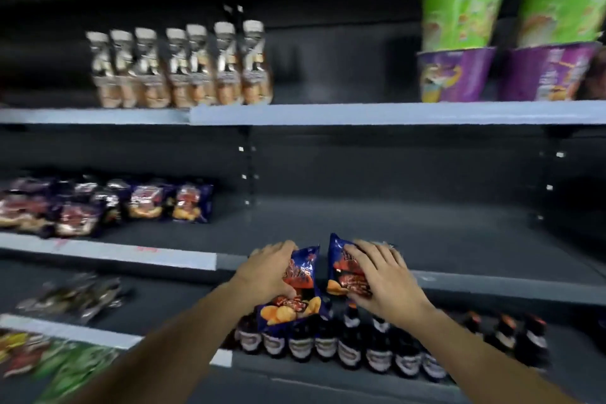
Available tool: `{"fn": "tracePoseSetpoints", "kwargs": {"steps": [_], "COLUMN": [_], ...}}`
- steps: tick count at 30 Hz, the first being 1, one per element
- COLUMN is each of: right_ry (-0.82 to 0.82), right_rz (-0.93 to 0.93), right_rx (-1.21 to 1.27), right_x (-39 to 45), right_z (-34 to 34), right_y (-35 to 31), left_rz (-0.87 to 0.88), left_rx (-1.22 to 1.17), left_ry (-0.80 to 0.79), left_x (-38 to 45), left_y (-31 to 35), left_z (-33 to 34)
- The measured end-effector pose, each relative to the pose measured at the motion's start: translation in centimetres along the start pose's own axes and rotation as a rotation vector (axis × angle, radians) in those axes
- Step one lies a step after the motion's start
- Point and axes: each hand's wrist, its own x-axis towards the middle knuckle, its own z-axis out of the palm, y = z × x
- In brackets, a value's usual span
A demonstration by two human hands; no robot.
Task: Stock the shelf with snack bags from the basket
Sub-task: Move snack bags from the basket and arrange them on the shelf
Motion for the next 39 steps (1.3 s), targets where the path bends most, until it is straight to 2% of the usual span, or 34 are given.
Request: {"fn": "tracePoseSetpoints", "kwargs": {"steps": [7, 14, 18, 26, 32, 39], "right_ry": [0.049, 0.054, 0.060, 0.078, 0.018, -0.034], "right_rz": [-0.173, -0.222, -0.246, -0.227, -0.194, -0.135], "right_rx": [0.051, 0.085, 0.064, 0.064, 0.039, -0.046], "right_x": [16.3, 26.1, 30.8, 39.0, 40.9, 41.2], "right_z": [7.8, 12.8, 15.2, 19.7, 21.6, 22.6], "right_y": [-16.4, -24.3, -25.8, -24.6, -23.0, -23.0], "left_rz": [-0.171, -0.233, -0.225, -0.220, -0.228, -0.091], "left_rx": [0.188, 0.248, 0.292, 0.359, 0.311, 0.295], "left_ry": [0.041, 0.041, 0.049, 0.077, 0.099, 0.046], "left_x": [-3.5, -3.1, -0.3, 5.9, 8.9, 12.4], "left_y": [-21.2, -33.4, -37.4, -43.5, -48.3, -53.9], "left_z": [-3.8, -5.7, -6.1, -8.1, -9.4, -9.2]}}
